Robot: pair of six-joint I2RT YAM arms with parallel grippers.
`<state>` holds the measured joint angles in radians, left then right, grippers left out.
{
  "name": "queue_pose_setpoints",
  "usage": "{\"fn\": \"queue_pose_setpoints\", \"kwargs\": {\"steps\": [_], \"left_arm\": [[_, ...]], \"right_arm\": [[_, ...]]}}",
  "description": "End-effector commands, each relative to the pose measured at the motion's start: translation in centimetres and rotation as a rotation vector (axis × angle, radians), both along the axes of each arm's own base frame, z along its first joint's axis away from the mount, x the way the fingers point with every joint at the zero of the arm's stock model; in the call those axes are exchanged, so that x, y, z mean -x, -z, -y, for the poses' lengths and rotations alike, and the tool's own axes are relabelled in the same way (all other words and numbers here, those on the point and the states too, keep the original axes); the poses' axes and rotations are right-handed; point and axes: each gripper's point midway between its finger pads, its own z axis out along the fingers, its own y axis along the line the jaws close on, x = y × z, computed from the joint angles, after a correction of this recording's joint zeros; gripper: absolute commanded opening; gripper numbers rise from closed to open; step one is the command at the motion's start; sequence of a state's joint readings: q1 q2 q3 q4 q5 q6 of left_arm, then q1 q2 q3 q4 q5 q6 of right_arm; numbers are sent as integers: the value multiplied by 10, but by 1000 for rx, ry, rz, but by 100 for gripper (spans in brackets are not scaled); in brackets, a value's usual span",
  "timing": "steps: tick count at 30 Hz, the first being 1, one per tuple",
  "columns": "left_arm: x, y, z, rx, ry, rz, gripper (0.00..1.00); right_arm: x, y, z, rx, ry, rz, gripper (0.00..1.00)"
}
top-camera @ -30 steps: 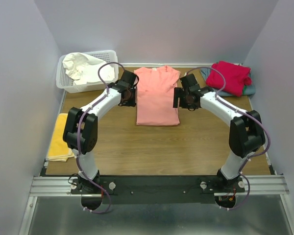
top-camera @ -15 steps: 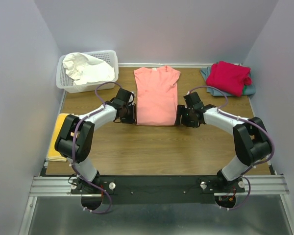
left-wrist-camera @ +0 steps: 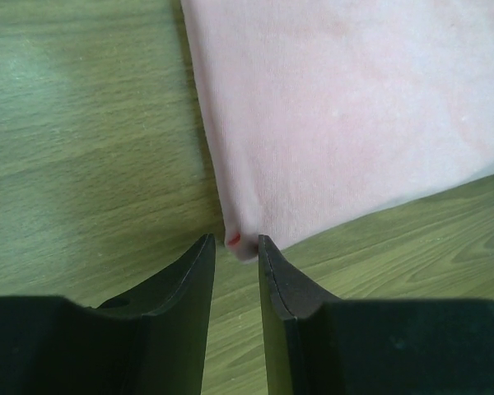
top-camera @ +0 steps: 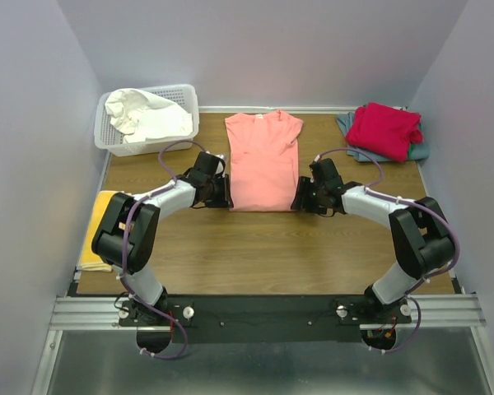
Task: Fold and stack the t-shirts
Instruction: Fold the tshirt
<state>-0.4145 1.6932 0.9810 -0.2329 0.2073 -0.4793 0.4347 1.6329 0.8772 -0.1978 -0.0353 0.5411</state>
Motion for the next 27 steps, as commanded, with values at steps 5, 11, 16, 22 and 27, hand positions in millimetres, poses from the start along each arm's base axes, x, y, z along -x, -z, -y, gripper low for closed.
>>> {"fn": "queue_pose_setpoints", "kwargs": {"steps": [5,11,16,22,27], "left_arm": [[11,11,10,54,48,-13,37],[-1,11,16,68,45,9,37],[0,16,19,82,55,-8,37],[9,22,18,87,62,-35,22],[21,16,16,94,72,-48,0]], "right_arm": [[-1,12,-6,-34,12,-13,60],[1,20,-6,-31,9,-25,56],[1,26,-6,-26,11,-35,48],[4,29,-7,-30,7,-50,1],[17,29,-6,-45,-7,-70,1]]}}
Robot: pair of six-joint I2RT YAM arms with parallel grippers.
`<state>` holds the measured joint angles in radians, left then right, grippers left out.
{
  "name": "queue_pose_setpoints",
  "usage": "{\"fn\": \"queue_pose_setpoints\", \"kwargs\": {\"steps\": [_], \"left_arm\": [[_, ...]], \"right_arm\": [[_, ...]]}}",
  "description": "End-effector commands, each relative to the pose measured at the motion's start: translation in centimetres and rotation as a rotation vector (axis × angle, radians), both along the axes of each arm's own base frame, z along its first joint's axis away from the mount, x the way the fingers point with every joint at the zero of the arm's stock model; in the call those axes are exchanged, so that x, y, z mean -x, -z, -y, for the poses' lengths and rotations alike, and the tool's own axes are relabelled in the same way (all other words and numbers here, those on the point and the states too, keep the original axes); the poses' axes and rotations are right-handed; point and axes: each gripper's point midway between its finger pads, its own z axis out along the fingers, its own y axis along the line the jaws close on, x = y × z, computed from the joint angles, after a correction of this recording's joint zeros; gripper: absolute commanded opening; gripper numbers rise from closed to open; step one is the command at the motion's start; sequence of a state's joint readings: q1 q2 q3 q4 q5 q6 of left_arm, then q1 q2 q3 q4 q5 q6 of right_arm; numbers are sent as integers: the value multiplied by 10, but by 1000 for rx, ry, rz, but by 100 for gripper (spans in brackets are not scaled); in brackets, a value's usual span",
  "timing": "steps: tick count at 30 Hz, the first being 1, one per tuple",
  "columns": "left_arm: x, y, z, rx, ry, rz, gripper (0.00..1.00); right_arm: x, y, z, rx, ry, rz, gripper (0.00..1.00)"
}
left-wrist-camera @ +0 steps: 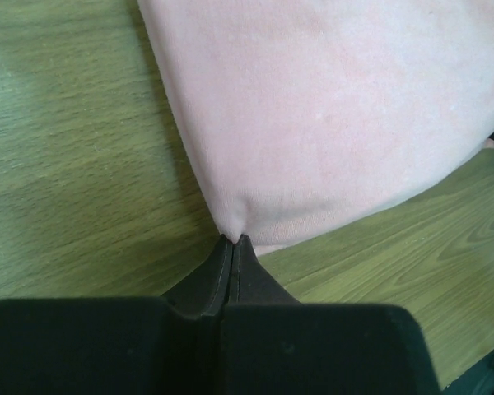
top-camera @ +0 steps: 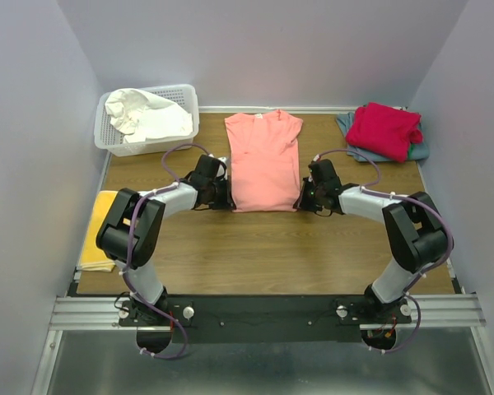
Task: Fold and stack the t-shirts
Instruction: Fold the tshirt
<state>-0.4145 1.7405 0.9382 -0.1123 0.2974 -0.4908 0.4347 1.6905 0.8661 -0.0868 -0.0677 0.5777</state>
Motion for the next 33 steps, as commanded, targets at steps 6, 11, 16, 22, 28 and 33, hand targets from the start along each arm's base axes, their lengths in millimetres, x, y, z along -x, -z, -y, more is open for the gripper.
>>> {"fn": "queue_pose_setpoints", "kwargs": {"steps": [6,11,16,22,28,33], "left_arm": [[37,-7,-11,-18,1,-43,0],[54,-12,-16,-45,-13,-56,0],[78,-22,-13,-55,0,-64,0],[110,-47,2,-53,6,-54,0],[140,-77,7,-42,-15,-47,0],[159,-102,-5,-18,-77,-43,0]], "right_arm": [[49,9,12,-5,-38,-90,1],[73,1,14,-21,-65,-109,1],[101,-15,10,-69,-86,-116,1],[135,-38,13,-107,-105,-108,1],[154,-70,20,-113,-116,-84,1],[166,-99,26,-126,-117,-60,1]]}}
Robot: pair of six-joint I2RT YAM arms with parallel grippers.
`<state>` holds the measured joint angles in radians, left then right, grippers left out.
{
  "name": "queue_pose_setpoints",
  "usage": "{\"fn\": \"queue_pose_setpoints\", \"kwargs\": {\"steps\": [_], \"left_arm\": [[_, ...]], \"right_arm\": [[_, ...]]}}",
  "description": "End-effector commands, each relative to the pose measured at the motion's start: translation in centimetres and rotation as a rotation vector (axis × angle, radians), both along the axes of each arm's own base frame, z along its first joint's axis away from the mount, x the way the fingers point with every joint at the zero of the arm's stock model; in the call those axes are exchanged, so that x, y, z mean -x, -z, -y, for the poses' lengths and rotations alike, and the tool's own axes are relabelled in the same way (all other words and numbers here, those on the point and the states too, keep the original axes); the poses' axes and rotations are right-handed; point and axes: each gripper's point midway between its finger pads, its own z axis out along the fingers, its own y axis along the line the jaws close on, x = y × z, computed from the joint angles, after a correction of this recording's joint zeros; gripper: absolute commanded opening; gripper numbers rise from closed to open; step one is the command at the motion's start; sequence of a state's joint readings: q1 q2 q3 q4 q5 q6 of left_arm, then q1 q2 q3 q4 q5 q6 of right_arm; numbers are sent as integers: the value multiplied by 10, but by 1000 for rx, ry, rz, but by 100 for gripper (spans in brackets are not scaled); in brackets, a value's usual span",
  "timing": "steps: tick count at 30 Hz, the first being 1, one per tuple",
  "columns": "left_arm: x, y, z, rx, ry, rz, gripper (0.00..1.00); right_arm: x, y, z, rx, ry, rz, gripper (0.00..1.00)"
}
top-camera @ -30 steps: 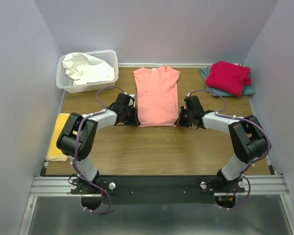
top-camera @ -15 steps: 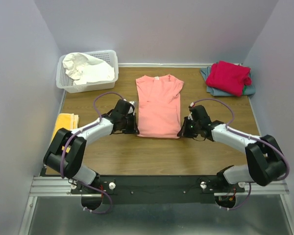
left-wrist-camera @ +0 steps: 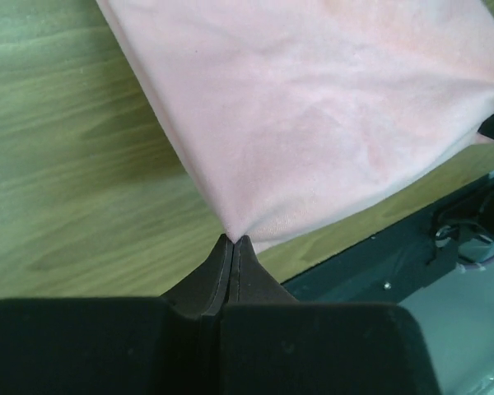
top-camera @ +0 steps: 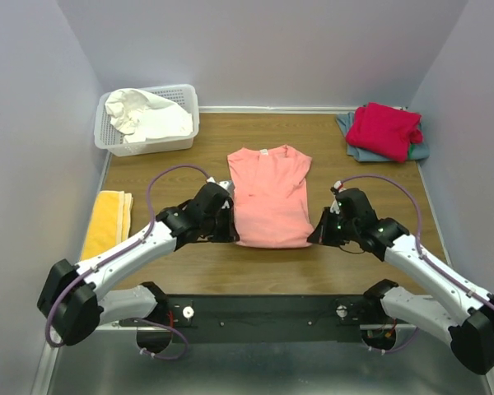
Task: Fold and stack the t-shirts
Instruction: Fold the tshirt
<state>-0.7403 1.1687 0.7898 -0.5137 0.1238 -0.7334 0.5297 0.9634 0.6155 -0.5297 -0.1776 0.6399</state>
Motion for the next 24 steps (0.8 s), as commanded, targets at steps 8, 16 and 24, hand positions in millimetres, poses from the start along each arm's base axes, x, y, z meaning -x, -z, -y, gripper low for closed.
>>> {"fn": "queue_pose_setpoints", "kwargs": {"steps": [8,16,24], "left_arm": [[-1,-50,-28,-42,-172,61,0],[-51,-54,-31,-217,-250,145,0],[-109,-51,-27,-340,-291,199,0]], "right_arm": [[2,-62,13,34,24,67,1],[-52,-84,25,179,113,208,1],[-115,-77,13,280,137,281,1]]}}
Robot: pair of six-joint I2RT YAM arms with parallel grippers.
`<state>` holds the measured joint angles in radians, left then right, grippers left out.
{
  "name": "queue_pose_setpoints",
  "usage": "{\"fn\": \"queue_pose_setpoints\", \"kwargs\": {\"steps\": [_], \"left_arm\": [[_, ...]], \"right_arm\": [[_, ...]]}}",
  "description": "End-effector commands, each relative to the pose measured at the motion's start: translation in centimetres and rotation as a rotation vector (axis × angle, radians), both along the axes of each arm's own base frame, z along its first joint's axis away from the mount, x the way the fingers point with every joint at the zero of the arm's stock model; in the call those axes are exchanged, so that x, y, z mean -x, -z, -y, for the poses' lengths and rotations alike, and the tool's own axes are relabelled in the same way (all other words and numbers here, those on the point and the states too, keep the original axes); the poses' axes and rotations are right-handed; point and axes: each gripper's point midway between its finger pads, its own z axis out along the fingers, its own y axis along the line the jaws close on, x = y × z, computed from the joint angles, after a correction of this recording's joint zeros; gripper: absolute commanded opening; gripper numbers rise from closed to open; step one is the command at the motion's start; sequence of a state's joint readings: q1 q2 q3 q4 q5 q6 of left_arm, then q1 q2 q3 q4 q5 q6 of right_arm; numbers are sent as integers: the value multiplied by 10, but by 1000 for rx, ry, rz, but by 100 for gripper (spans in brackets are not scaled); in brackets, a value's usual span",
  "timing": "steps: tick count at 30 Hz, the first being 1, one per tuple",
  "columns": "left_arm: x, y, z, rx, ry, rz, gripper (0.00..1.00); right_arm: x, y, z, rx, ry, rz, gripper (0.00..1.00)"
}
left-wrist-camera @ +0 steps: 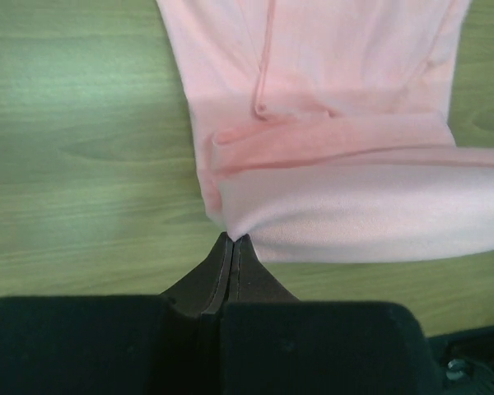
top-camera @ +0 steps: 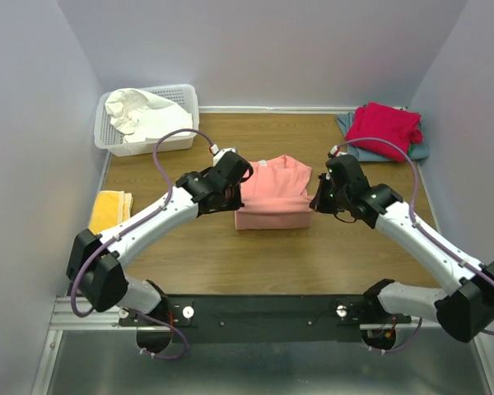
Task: Fold and stack the t-shirts
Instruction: Fold the tshirt
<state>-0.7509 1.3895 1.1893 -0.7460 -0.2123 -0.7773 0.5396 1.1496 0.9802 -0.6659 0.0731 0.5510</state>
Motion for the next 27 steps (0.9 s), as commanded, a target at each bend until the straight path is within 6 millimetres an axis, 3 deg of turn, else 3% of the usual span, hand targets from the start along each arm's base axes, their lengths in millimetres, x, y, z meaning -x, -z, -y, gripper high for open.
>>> {"fn": "queue_pose_setpoints", "kwargs": {"steps": [1,3,5,7,8,14,15,17,18,21,22,24,25,27], "left_arm": [[-40,0,-23,-144,-67,70,0],[-57,2,-30,-173,-86,72,0],[-70,2,-37,-187,-107,79,0],[-83,3,-36,-202,-93,87,0],[-89,4,-36,-208,-92,91,0],[-139,10,-30,-270,-53,106,0],[-150,11,-24,-274,-49,109,0],[-161,13,-23,-292,-38,110,0],[-170,17,-20,-295,-36,107,0],[-189,28,-19,-310,-32,93,0],[-193,31,-19,-315,-33,89,0],[-207,38,-20,-321,-34,85,0],[-212,40,-21,-324,-39,81,0],[-225,44,-23,-326,-43,81,0]], "right_arm": [[-50,-6,3,110,41,118,1],[-66,-12,0,120,51,150,1],[-79,-2,-3,148,48,137,1],[-95,-6,-6,148,54,160,1],[-103,4,-6,161,59,140,1],[-145,10,-8,143,77,145,1],[-152,21,-8,150,80,126,1],[-167,18,-2,143,99,131,1],[-173,29,-2,147,99,111,1],[-190,31,-2,125,106,109,1],[-194,44,-2,135,105,88,1],[-208,43,-3,123,115,97,1],[-213,56,-4,124,115,73,1],[-228,54,-7,115,120,87,1]]}}
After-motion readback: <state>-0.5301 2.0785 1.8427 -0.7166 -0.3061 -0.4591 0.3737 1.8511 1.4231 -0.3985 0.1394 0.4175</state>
